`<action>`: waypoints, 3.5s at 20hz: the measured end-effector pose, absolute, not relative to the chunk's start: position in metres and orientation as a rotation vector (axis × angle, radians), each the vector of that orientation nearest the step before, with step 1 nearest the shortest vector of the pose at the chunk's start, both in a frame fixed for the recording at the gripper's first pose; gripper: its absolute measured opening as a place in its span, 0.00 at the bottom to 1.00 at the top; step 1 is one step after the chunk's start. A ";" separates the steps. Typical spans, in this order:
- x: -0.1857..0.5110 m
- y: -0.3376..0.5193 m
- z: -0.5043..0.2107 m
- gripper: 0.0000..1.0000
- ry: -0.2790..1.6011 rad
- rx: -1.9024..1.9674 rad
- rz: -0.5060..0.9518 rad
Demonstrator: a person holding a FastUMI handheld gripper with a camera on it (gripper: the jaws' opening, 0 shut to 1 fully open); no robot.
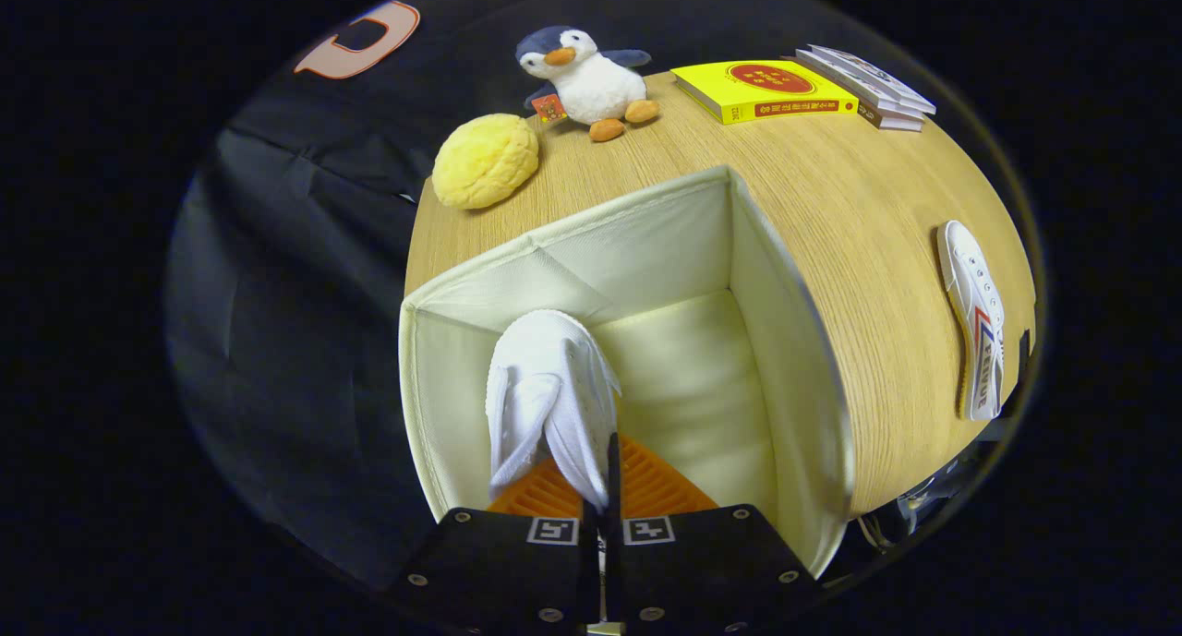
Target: Open the storage box then place both shoes into the box .Put the left shoe in first, then the right shoe, with the right side of both shoes facing outward in a uniform manner.
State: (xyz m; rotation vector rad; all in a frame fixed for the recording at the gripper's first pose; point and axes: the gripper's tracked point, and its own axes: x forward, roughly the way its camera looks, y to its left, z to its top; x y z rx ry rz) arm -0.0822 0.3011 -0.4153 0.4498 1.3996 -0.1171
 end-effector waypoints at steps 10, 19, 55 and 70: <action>-0.093 0.344 -0.411 0.33 1.430 0.637 0.096; -0.075 0.305 -0.315 0.81 1.133 0.555 0.444; -0.202 -0.089 -0.463 0.76 1.269 0.148 -0.096; -0.189 -0.075 -0.439 0.05 1.199 0.490 -0.198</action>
